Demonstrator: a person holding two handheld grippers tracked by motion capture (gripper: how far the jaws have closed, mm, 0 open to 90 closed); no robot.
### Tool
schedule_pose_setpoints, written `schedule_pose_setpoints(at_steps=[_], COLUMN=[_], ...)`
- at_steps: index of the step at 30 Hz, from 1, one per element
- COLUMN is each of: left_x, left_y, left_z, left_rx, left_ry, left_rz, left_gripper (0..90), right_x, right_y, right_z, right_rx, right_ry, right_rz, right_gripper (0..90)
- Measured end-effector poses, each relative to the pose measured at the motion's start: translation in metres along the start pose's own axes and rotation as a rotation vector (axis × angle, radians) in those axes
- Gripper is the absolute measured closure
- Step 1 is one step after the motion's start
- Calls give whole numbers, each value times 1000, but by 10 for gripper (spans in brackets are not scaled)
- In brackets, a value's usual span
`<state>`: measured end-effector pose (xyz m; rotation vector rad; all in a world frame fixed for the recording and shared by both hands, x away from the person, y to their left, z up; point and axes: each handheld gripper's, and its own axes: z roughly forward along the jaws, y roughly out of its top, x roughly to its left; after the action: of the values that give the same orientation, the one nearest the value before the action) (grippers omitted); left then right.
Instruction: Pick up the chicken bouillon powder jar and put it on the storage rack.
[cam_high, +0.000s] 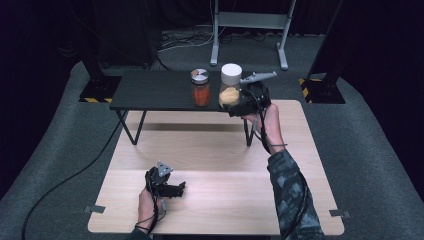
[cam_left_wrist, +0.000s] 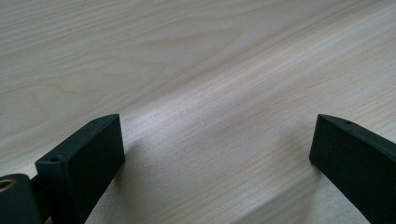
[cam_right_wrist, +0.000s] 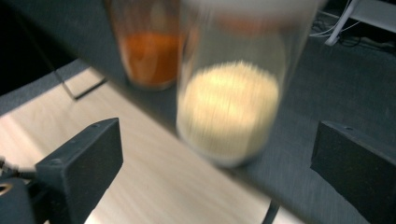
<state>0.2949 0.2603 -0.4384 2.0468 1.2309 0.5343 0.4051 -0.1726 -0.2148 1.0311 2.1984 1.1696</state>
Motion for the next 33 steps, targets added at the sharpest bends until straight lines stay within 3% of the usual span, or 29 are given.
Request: schedule_pose_setpoints(at_steps=[4, 9, 20, 25, 29, 33], left_x=[0, 0, -1, -2, -2, -2], left_y=[0, 0, 0, 0, 0, 0], left_z=[0, 0, 0, 0, 0, 0], left_rx=[2, 0, 0, -2, -2, -3], left_ry=[1, 2, 5, 6, 7, 8], left_rz=[1, 2, 2, 1, 2, 3], left_gripper=[27, 27, 27, 27, 27, 27], right_x=[2, 5, 2, 6, 21, 25], right_y=[-21, -61, -173, -225, -256, -272], right_z=[-8, -15, -12, -12, -15, -18], right_rx=[23, 50, 136, 116, 88, 81], right_ry=[10, 17, 30, -27, -106, -147], right_rz=[-12, -15, 93, 176, 194, 226], right_gripper=[0, 0, 0, 0, 0, 0])
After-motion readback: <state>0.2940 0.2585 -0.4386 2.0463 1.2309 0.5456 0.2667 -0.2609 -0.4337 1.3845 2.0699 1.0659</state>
